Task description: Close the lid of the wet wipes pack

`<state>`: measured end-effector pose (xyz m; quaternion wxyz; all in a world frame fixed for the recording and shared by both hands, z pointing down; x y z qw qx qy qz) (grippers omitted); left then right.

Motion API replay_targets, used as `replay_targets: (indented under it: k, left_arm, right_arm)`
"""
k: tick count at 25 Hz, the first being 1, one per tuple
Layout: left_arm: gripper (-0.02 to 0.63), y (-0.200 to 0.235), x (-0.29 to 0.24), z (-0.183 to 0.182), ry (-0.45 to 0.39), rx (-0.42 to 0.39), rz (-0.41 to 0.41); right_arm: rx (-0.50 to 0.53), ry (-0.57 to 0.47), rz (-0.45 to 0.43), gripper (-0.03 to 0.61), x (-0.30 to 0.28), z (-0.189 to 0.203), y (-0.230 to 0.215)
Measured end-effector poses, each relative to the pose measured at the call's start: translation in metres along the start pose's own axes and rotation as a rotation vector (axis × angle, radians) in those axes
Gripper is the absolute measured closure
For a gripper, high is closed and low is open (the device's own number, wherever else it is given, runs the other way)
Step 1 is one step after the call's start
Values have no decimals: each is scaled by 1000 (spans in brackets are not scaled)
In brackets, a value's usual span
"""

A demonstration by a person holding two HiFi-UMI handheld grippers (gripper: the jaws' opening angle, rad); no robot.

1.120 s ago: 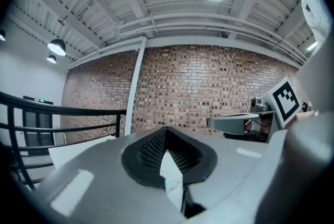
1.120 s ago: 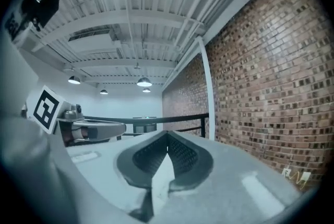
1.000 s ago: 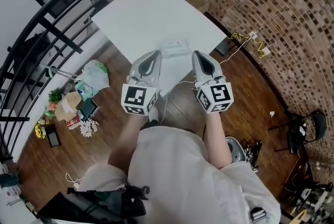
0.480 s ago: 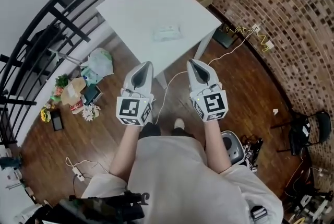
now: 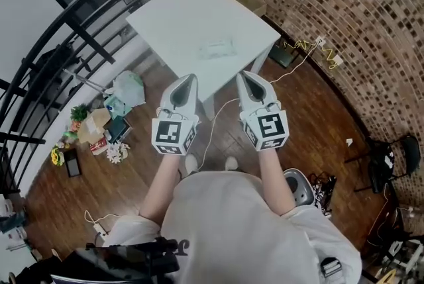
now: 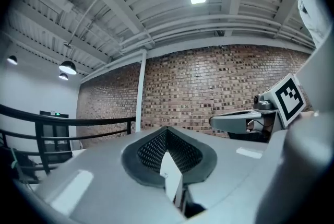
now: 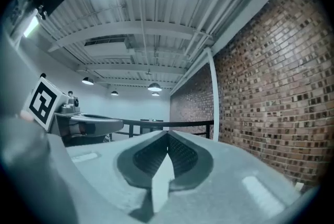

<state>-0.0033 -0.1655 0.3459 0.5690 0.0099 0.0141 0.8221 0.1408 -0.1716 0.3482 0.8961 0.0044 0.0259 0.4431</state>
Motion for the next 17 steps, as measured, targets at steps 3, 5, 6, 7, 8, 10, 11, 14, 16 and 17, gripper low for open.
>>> replay_targets:
  k: [3, 5, 6, 7, 8, 10, 11, 14, 16, 17]
  left_arm:
    - [598, 14, 6, 1, -13, 13, -22]
    - [598, 19, 8, 0, -23, 17, -19]
    - [598, 22, 9, -1, -26, 19, -15]
    - [598, 24, 10, -2, -29, 20, -12]
    - [598, 27, 11, -3, -31, 20, -10]
    - [598, 33, 13, -2, -32, 22, -6]
    - [598, 36, 14, -2, -31, 24, -5]
    - [598, 44, 16, -2, -30, 31, 0]
    - [598, 49, 16, -1, -32, 35, 4]
    - [598, 51, 17, -1, -33, 37, 6]
  right_arm:
    - [12, 2, 10, 588, -2, -3, 10]
    - [17, 2, 20, 588, -4, -5, 14]
    - [18, 2, 24, 589, -6, -6, 17]
    - [20, 2, 26, 589, -8, -6, 19]
    - [23, 2, 27, 589, -10, -7, 23]
    - [30, 3, 29, 588, -13, -9, 29]
    - [32, 3, 29, 589, -15, -11, 33]
    - [37, 3, 26, 589, -21, -13, 42]
    - [38, 5, 26, 589, -25, -12, 46]
    - [39, 6, 26, 589, -27, -11, 48]
Point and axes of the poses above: the fingertips, and each gripper's own axes: x backward along the fingers, y to its left, z out of its underside, the point moved 3 cm from there along x, backward along the fingers, and after that the axes turned 7 degrees about -z, right-handed, at the moved point
